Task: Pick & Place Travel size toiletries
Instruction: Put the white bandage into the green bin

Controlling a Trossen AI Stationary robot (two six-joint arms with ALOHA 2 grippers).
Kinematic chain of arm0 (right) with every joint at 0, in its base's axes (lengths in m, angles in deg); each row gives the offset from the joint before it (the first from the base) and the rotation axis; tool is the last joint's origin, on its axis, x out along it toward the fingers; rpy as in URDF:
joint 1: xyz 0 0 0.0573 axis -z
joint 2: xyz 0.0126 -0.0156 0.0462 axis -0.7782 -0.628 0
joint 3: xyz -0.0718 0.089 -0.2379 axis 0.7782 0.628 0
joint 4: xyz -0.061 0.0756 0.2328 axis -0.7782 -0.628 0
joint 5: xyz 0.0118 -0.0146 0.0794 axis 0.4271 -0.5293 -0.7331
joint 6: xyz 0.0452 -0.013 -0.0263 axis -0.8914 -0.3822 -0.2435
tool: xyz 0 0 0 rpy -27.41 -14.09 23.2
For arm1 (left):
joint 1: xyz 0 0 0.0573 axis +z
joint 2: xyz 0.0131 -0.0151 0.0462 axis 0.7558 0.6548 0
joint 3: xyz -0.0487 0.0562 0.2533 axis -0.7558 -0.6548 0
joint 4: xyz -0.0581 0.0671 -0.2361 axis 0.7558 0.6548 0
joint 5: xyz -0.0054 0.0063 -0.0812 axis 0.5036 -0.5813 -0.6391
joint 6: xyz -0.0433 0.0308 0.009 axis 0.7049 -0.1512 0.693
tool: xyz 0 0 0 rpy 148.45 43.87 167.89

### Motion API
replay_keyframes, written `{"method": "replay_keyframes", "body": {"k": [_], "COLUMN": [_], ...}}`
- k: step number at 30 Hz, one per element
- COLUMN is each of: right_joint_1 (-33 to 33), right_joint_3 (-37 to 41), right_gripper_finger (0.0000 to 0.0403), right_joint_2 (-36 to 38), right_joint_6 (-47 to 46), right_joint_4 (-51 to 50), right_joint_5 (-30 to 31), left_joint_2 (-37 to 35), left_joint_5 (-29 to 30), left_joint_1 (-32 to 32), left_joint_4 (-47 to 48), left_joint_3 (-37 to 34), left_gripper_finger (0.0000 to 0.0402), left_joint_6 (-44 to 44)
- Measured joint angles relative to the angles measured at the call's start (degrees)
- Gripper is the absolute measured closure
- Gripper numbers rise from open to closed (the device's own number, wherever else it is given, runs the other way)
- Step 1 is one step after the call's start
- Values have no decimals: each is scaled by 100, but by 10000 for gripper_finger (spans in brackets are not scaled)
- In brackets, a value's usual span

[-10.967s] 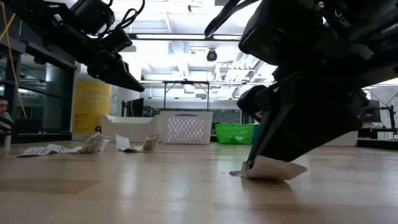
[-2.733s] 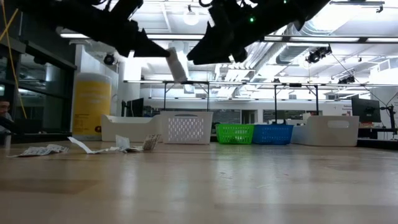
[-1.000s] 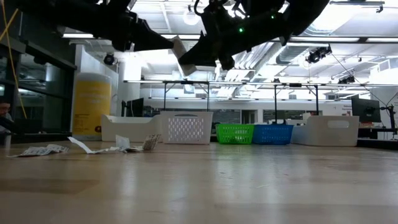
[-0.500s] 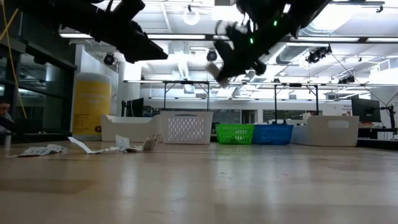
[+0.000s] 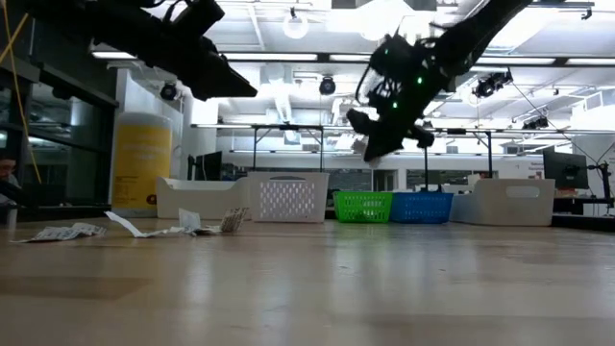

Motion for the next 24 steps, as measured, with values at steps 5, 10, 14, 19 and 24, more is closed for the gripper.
{"method": "replay_keyframes", "body": {"k": [5,10,14,19,24], "right_joint_1": [202,278,274,275,287], "right_joint_3": [2,4,4,4,4], "right_gripper_finger": [399,399,399,399,399], "right_joint_2": [-296,-339,-339,-339,-339], "right_joint_6": [-125,-281,-311,-439,-442], "right_joint_4": [-23,-59,-193,-356,-333], "right_joint_5": [-28,-32,-118,-167,-354], "left_joint_2": [0,0,0,0,0], "left_joint_5": [-2,0,0,0,-1], "left_joint_1": [0,0,0,0,-1], "left_joint_4": [199,206,249,278,293], "left_joint_3": [0,0,0,0,0], "left_gripper_finger": [178,178,178,178,178], "left_joint_6": [167,194,270,297,389]}}
